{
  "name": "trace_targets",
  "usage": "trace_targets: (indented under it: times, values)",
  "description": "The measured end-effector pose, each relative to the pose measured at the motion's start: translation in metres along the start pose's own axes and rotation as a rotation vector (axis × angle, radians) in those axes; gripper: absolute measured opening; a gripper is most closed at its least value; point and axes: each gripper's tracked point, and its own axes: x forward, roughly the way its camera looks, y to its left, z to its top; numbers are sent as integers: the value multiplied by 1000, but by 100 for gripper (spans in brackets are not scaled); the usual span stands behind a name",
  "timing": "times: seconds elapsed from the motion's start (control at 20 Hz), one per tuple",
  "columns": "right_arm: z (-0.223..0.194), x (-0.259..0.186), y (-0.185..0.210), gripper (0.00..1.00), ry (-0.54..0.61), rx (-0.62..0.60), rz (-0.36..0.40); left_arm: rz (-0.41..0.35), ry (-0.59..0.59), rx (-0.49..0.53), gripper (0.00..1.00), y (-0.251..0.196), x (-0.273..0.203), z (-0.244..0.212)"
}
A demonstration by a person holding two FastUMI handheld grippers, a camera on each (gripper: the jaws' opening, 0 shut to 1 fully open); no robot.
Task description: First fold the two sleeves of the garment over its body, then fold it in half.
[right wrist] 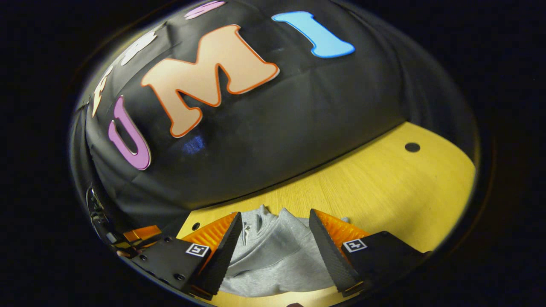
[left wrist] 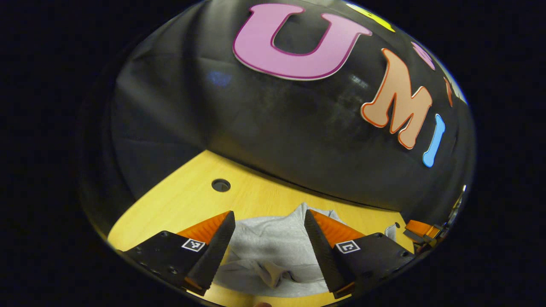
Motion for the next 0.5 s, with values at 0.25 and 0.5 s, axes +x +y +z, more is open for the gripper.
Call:
trace_targets:
  times: [0.25,0.5]
  values:
    - [42,-54,12,98,-165,-202,-15,40,-93,143,95,-11,-40,23]
    - [63,-116,37,98,-307,-411,10,77,-165,165,95,-18,-93,29]
